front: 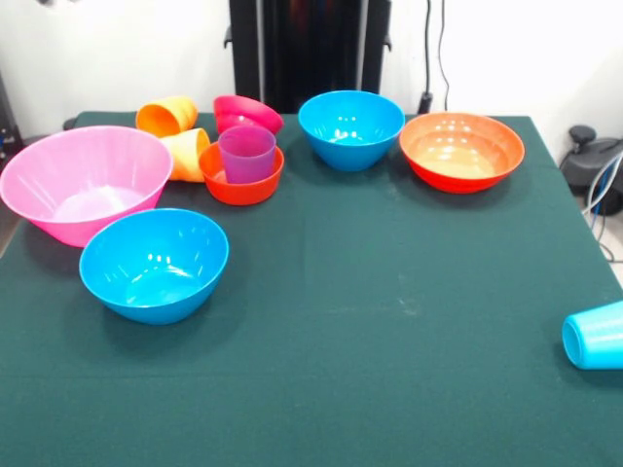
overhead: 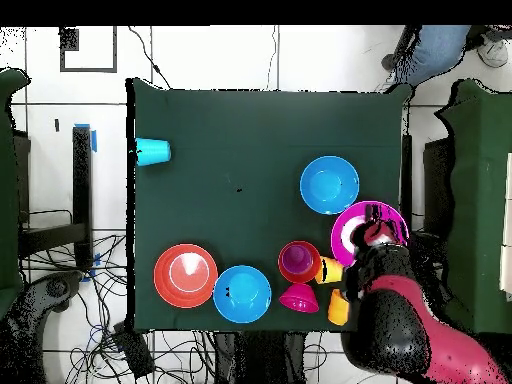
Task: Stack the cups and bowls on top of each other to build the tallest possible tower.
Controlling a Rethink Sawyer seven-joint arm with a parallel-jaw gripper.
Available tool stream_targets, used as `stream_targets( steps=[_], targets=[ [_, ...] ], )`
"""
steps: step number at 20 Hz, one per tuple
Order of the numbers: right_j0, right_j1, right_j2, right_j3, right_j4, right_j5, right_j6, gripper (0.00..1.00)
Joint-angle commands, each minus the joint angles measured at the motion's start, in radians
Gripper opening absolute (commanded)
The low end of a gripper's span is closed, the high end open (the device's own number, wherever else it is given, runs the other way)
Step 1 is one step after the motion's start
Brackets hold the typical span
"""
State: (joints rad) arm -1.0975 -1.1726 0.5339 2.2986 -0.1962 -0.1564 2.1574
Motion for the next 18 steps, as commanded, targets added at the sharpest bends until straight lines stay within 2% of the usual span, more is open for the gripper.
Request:
stream_targets(
  steps=[1, 4, 7, 9, 15, 18],
  targets=[
    [0.087, 0.191, -0.072, 0.011, -0.066, 0.131, 0.030, 1.00],
    [0.103, 0.264, -0.105, -0.028, -0.090, 0.129, 0.007, 1.00],
    [0.136, 0.345, -0.164, -0.067, -0.105, 0.074, 0.006, 1.00],
    [0.142, 0.377, -0.173, -0.086, -0.113, 0.046, 0.009, 1.00],
    [0.176, 0.459, -0.199, -0.135, -0.138, -0.024, 0.034, 1.00],
    [0.196, 0.461, -0.219, -0.134, -0.144, -0.039, 0.048, 1.00]
  ],
)
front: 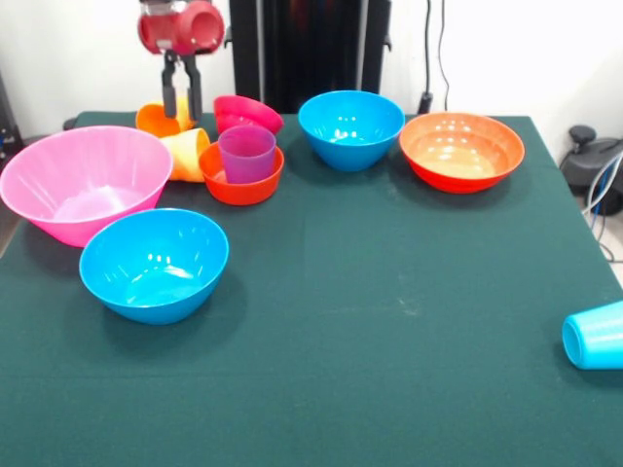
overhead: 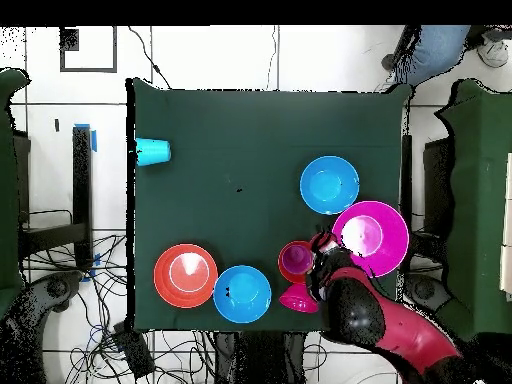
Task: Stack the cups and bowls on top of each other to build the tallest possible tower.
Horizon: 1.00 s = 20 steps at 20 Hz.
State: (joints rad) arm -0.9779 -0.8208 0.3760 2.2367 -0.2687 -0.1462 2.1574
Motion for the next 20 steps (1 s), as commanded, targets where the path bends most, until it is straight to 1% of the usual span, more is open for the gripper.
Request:
stream_targets(
  steps=[1, 3, 8, 12, 16, 18, 20],
  targets=[
    [0.079, 0.102, -0.065, -0.073, -0.073, -0.043, 0.049, 1.00],
    [0.081, 0.079, -0.064, -0.066, -0.073, -0.022, 0.049, 1.00],
    [0.049, 0.025, -0.033, -0.060, -0.073, 0.050, 0.033, 1.00],
    [0.031, 0.010, -0.024, -0.077, -0.078, 0.090, 0.006, 1.00],
    [-0.020, -0.001, 0.020, -0.084, -0.090, 0.134, -0.028, 1.00],
    [-0.026, -0.019, 0.028, -0.082, -0.082, 0.155, -0.033, 1.00],
    [-0.026, -0.031, 0.025, -0.076, -0.080, 0.154, -0.026, 1.00]
  ],
)
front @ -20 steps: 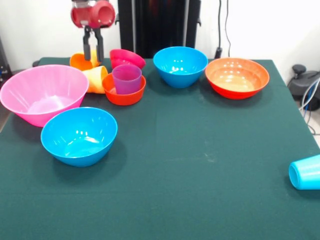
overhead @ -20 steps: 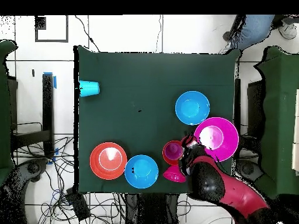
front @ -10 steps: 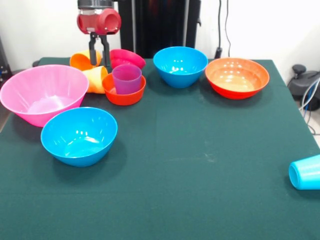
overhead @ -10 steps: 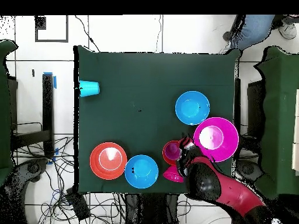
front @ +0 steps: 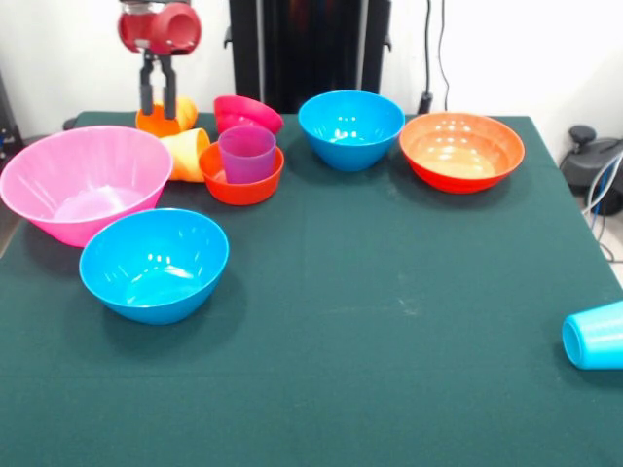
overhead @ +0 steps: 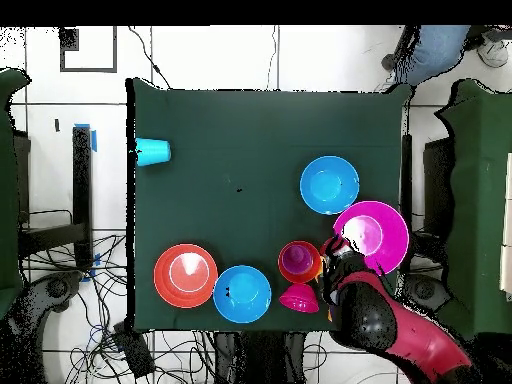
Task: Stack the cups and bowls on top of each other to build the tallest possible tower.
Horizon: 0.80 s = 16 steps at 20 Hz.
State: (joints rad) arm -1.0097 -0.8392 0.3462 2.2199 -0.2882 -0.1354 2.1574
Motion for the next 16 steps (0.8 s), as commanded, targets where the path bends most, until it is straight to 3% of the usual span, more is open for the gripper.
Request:
stream_targets(
  steps=[1, 16],
  targets=[
    [0.002, -0.017, 0.060, -0.055, -0.060, 0.145, -0.024, 1.00],
    [-0.013, -0.050, 0.075, -0.044, -0.060, 0.167, -0.018, 1.00]
  ],
)
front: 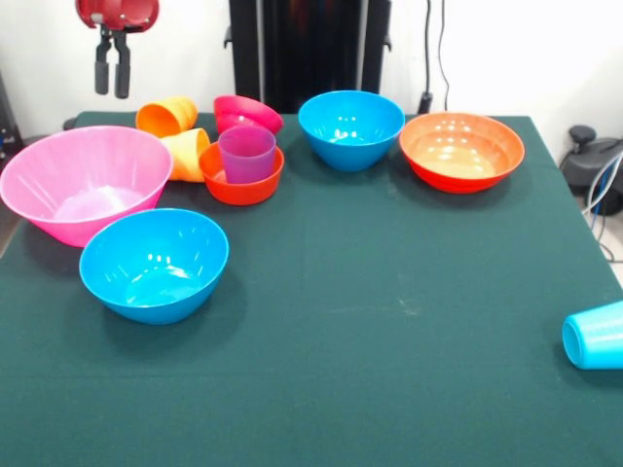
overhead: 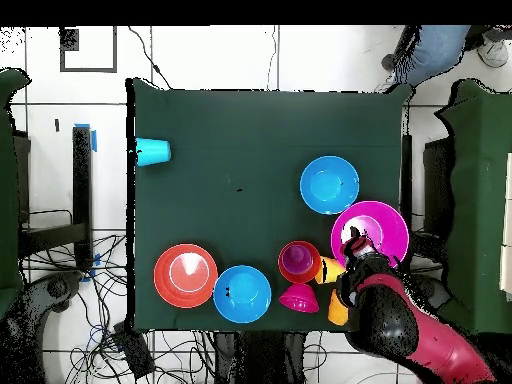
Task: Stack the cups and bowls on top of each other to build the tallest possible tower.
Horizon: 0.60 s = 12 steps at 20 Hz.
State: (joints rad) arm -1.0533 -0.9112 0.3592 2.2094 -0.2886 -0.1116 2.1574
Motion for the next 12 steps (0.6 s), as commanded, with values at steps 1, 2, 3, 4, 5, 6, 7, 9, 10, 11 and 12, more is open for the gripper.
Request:
stream_targets(
  steps=[1, 2, 3, 4, 5, 6, 7, 9, 10, 11, 12],
  targets=[
    [0.032, 0.019, 0.062, -0.032, -0.058, 0.145, -0.018, 1.00],
    [0.033, 0.018, 0.061, -0.032, -0.058, 0.147, -0.019, 1.00],
    [0.033, 0.018, 0.060, -0.033, -0.058, 0.146, -0.019, 1.00],
    [0.032, 0.015, 0.062, -0.033, -0.057, 0.149, -0.019, 1.00],
    [0.031, 0.017, 0.063, -0.035, -0.058, 0.150, -0.020, 1.00],
    [0.030, 0.016, 0.064, -0.035, -0.057, 0.151, -0.021, 1.00],
    [0.030, 0.016, 0.064, -0.036, -0.057, 0.151, -0.021, 1.00],
    [0.027, 0.010, 0.068, -0.033, -0.054, 0.157, -0.022, 1.00],
    [0.027, 0.011, 0.068, -0.034, -0.054, 0.157, -0.022, 1.00],
    [0.027, 0.012, 0.068, -0.034, -0.054, 0.157, -0.021, 1.00],
    [0.026, 0.014, 0.069, -0.035, -0.055, 0.156, -0.022, 1.00]
  ],
)
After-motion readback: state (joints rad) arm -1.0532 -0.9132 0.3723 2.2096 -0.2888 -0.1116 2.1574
